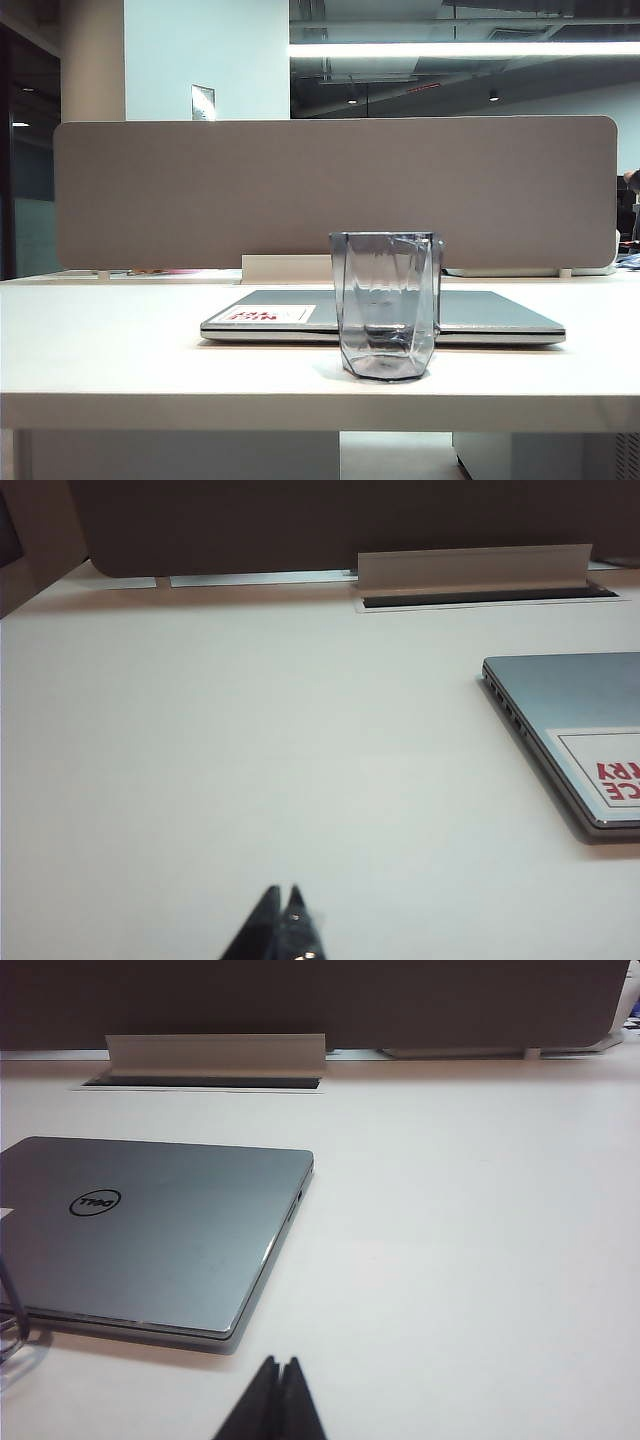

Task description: Pick up the water cup and place it on the left side of the laptop.

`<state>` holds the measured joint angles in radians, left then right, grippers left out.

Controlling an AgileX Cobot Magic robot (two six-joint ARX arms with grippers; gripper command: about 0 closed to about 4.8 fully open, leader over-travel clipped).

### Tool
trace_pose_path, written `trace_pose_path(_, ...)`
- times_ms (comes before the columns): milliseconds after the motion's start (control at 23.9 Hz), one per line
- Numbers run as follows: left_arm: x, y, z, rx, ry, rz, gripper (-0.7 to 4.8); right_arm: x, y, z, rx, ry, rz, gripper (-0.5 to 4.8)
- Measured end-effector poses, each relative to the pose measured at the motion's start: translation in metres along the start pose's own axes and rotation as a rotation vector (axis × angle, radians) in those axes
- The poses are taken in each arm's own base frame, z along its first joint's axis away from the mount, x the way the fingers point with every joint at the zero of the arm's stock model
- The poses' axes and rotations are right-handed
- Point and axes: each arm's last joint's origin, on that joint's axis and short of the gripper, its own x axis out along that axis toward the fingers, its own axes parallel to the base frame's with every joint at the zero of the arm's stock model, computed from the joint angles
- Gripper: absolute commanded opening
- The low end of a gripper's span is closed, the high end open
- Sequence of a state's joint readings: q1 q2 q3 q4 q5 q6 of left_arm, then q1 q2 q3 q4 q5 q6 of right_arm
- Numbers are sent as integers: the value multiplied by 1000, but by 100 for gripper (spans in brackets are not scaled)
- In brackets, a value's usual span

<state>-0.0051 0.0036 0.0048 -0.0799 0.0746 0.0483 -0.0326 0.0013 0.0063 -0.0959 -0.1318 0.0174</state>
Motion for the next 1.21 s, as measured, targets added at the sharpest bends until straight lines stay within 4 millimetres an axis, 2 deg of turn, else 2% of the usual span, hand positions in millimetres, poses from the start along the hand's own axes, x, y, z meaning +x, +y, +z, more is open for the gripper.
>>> trace_pose_path(711, 0, 0, 0, 0, -1, 0, -6, 0, 0, 1, 8, -11, 4, -6)
trace_pose_path(1045, 0, 0, 0, 0, -1, 0, -6, 0, 3, 0, 39, 1, 107, -6)
trace_pose_path(1212, 0, 0, 0, 0, -2, -14, -6, -1, 4, 7, 100, -34, 118, -5)
